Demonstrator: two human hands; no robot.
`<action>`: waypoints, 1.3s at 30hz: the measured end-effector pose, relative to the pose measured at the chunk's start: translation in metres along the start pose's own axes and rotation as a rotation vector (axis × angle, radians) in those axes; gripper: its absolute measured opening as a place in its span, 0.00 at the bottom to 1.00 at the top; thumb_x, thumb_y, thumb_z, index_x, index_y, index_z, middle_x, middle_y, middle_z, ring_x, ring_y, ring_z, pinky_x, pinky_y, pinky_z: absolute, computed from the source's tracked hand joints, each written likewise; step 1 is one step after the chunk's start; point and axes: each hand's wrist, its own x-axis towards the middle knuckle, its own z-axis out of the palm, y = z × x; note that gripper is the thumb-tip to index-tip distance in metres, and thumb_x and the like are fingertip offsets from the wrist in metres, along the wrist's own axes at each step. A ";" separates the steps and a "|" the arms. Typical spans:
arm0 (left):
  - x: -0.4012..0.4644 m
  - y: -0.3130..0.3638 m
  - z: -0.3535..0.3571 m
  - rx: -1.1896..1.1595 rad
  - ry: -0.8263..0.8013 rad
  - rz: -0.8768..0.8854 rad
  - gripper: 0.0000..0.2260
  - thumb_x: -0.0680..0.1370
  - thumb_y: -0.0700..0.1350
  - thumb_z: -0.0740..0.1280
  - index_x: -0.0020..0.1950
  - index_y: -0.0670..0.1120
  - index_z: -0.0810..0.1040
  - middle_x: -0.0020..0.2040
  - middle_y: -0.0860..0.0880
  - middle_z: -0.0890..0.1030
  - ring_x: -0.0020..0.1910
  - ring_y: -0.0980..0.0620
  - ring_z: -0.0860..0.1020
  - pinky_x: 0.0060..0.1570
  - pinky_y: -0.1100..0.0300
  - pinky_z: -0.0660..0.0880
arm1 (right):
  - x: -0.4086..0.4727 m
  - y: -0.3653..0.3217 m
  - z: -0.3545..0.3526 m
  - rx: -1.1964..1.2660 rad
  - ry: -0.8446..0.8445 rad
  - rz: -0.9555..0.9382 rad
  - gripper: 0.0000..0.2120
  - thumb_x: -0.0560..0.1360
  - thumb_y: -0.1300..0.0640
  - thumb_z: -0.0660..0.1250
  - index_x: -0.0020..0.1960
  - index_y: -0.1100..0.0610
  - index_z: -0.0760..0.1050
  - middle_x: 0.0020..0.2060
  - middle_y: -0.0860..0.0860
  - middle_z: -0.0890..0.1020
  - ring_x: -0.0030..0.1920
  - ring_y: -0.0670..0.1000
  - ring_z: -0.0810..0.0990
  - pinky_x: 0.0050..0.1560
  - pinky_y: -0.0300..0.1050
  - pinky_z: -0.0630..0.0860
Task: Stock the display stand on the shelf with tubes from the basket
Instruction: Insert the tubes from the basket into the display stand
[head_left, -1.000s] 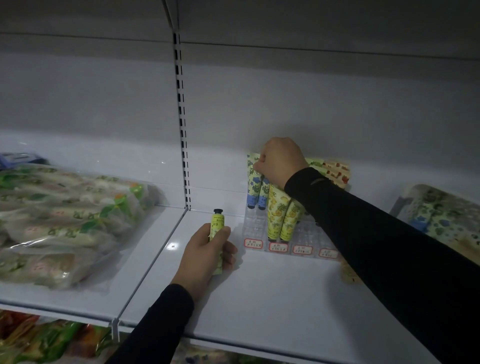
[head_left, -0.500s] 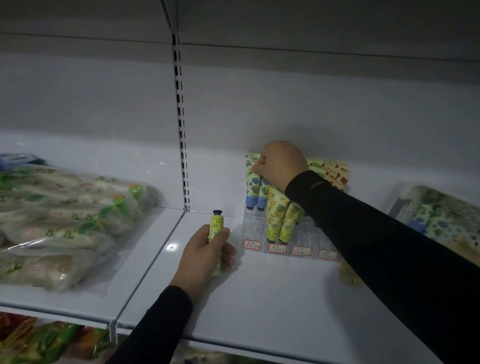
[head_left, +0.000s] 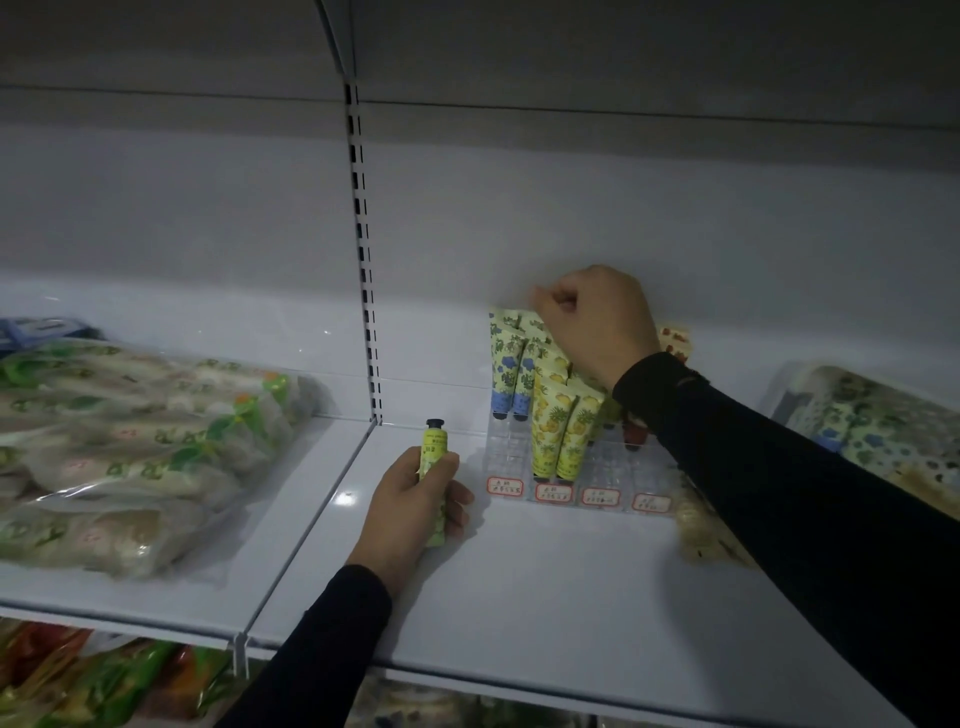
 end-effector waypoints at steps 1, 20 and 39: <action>-0.001 0.002 0.001 -0.014 0.010 -0.010 0.07 0.82 0.44 0.63 0.49 0.40 0.74 0.36 0.39 0.79 0.28 0.46 0.73 0.28 0.58 0.72 | -0.006 0.000 -0.004 0.016 0.013 0.008 0.23 0.78 0.49 0.64 0.26 0.55 0.69 0.22 0.47 0.70 0.25 0.44 0.68 0.31 0.38 0.67; -0.028 0.051 0.036 -0.272 -0.084 -0.005 0.05 0.78 0.39 0.69 0.50 0.41 0.73 0.45 0.42 0.82 0.44 0.43 0.81 0.50 0.52 0.81 | -0.120 -0.008 -0.035 0.634 -0.587 0.369 0.12 0.79 0.53 0.65 0.58 0.59 0.77 0.51 0.52 0.82 0.39 0.41 0.82 0.35 0.34 0.78; -0.029 0.040 0.029 0.113 -0.284 -0.053 0.12 0.76 0.49 0.71 0.49 0.41 0.80 0.41 0.41 0.82 0.38 0.49 0.78 0.46 0.55 0.78 | -0.105 0.012 -0.055 1.042 -0.254 0.628 0.08 0.75 0.62 0.69 0.53 0.64 0.80 0.45 0.57 0.84 0.42 0.51 0.83 0.49 0.41 0.81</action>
